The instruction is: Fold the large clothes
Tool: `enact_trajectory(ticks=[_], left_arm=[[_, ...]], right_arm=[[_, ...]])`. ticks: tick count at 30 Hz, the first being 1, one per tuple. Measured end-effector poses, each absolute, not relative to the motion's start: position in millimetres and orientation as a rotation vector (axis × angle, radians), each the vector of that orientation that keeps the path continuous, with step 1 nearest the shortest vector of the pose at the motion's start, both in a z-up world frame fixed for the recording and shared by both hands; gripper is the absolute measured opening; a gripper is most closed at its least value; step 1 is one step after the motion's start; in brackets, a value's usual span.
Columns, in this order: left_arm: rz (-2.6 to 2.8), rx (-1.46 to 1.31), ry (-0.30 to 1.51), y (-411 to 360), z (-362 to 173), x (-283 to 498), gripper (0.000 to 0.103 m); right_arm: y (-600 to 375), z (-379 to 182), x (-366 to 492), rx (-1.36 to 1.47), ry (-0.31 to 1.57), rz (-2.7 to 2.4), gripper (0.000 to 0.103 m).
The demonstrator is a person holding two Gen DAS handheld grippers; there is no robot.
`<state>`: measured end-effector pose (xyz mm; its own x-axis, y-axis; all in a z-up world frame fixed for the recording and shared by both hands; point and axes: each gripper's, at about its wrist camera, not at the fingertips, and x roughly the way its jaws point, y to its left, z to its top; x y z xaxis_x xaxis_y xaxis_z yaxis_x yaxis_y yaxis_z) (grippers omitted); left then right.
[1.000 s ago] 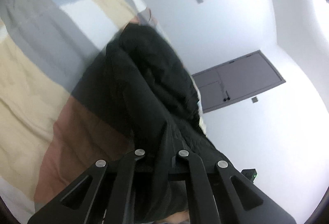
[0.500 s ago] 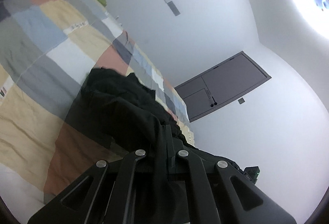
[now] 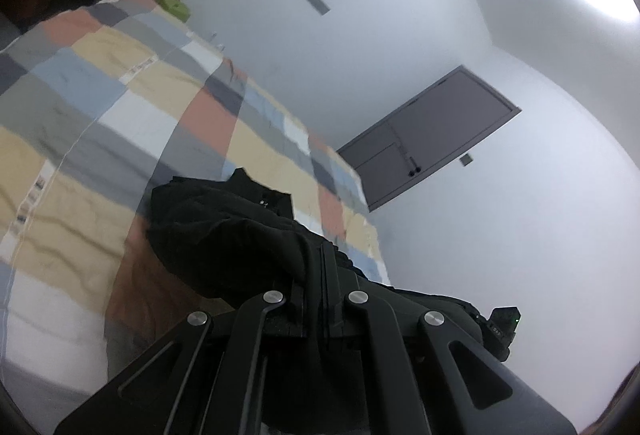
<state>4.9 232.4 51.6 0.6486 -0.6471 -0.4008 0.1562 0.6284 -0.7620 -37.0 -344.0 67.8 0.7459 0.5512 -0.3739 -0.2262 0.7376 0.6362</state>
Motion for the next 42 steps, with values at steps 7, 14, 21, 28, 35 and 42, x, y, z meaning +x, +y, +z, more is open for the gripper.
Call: enact_trajectory(ticks=[7,14,21,28,35,42], left_arm=[[-0.48,-0.774,0.78,231.6,42.8,-15.2,0.002],[-0.417,-0.852,0.818,239.2,24.1,51.2,0.002],[-0.269,-0.925,0.938,235.5,-16.5,172.0,0.002],[-0.073,-0.86,1.08,220.0,-70.0,266.9,0.003],[0.056,-0.792,1.172,207.0,-125.6,329.1,0.004],[0.121,-0.742,1.25,193.1,-185.2,374.0,0.004]], right_arm=[[-350.2,55.8,-40.0,0.676,0.613,0.417,0.009],[-366.2,44.7,32.5,0.764,0.647,0.41,0.011],[-387.0,-9.1,161.8,0.903,0.767,0.313,0.011],[-397.7,-86.6,235.1,1.036,0.85,0.181,0.011],[-400.4,-144.6,285.3,1.064,0.971,0.044,0.01],[-409.3,-190.8,318.6,1.098,1.057,-0.045,0.01]])
